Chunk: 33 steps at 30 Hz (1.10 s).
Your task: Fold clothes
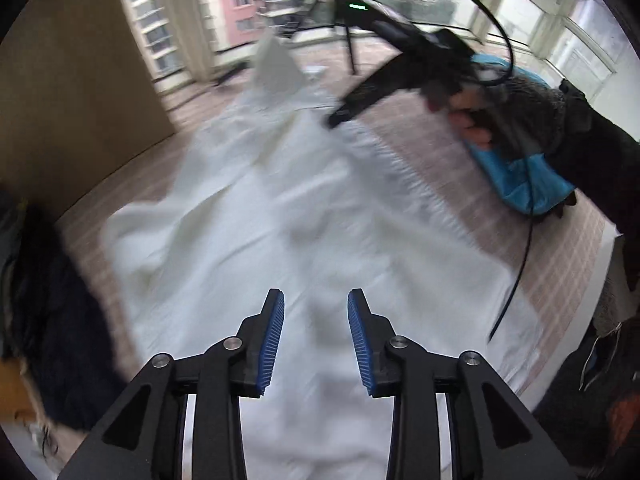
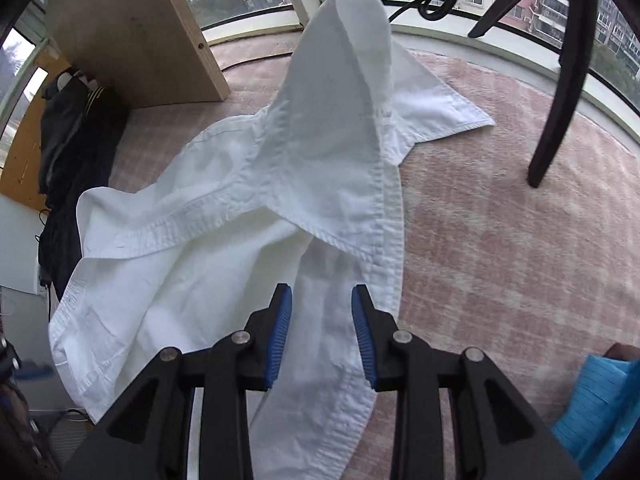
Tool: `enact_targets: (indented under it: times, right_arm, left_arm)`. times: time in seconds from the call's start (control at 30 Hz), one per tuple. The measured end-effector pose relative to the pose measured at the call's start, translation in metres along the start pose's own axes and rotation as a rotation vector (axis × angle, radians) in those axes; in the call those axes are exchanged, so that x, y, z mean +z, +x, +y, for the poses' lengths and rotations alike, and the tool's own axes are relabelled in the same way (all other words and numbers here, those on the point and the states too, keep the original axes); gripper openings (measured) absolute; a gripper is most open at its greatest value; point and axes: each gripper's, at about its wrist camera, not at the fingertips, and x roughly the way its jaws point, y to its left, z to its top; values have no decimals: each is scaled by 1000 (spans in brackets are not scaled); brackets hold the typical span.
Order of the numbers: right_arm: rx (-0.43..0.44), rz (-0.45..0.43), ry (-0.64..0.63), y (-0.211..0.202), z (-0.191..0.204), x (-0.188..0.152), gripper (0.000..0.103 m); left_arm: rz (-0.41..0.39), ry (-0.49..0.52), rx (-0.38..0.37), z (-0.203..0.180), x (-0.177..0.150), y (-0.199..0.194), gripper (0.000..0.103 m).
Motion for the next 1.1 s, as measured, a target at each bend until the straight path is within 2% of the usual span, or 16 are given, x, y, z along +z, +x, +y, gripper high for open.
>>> enact_targets:
  times: [0.07,0.1,0.23,0.3,0.37,0.4,0.5,0.53,0.63,0.8,0.83,1.03,1.1]
  right_arm:
    - [-2,-12,45,4,-7,6,31]
    - [6,-18,80,7,-12,10,31]
    - [106,-22,200,20,-29,29,31]
    - [158,-71,175,11,-20,36,31]
    - [234,-130,84,-6,-2,40,31]
    - [227,-139,43,-15,8,41,31]
    - [136,-147,-14,-37,19,36,34]
    - [126,-139,-25,-41,17,31,36]
    - [84,-108,-54,-48,8,8,39]
    - [29,-6,-66,-15,6,-20,39]
    - [29,5,-66,-8,8,-23,39]
    - [108,29,-125,23,32,-12,39]
    - [165,45,-145,27,42,-14,39]
  left_arm:
    - [10,33,0,-21,28,28,32]
    - [18,48,29,-28,40,41,35]
    - [53,48,104,-30,74,78,34]
    - [70,21,98,-20,78,86,34]
    - [89,-10,83,-7,80,93,34]
    - [101,-20,75,0,79,96,33]
    - [128,-17,75,10,77,101,14]
    - [136,-5,75,12,76,101,11]
    - [131,59,120,11,73,96,7]
    - [122,13,101,26,70,83,5]
    - [115,-7,77,30,69,79,5]
    - [68,-92,95,52,66,60,5]
    - [60,-115,97,55,65,57,5]
